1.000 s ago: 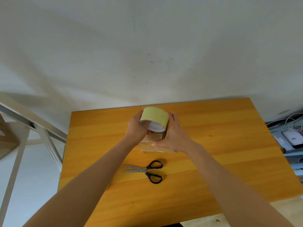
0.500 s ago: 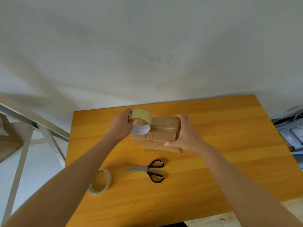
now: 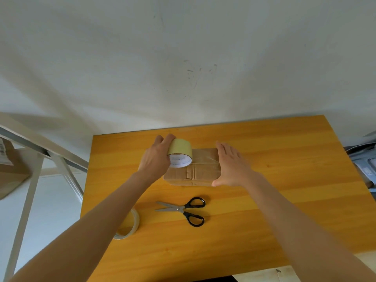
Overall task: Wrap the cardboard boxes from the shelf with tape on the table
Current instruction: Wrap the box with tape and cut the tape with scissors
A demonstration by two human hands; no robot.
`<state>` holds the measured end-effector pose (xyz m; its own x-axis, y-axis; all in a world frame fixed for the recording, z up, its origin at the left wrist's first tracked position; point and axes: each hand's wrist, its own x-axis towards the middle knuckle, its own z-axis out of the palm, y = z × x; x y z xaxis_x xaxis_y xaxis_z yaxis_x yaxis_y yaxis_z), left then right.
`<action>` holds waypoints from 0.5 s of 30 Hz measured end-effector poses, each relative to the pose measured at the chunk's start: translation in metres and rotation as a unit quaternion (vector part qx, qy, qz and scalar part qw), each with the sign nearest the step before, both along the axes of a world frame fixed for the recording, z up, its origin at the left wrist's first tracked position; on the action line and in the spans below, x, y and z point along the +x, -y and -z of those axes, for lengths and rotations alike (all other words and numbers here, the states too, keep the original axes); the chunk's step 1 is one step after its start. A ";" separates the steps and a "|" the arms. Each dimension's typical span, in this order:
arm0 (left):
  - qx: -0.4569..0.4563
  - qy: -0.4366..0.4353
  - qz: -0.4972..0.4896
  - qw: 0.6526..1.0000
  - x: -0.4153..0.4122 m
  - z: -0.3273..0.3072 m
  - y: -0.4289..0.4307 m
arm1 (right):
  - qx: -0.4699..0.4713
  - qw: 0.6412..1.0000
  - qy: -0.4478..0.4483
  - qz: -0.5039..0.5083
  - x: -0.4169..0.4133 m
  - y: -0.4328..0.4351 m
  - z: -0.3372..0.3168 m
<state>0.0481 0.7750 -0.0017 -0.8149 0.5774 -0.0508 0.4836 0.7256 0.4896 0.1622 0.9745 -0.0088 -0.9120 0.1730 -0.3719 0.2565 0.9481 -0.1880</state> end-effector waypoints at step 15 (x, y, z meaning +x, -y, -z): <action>0.154 0.165 -0.271 0.936 0.020 0.019 -0.006 | -0.074 0.997 -0.017 0.016 0.001 0.009 0.024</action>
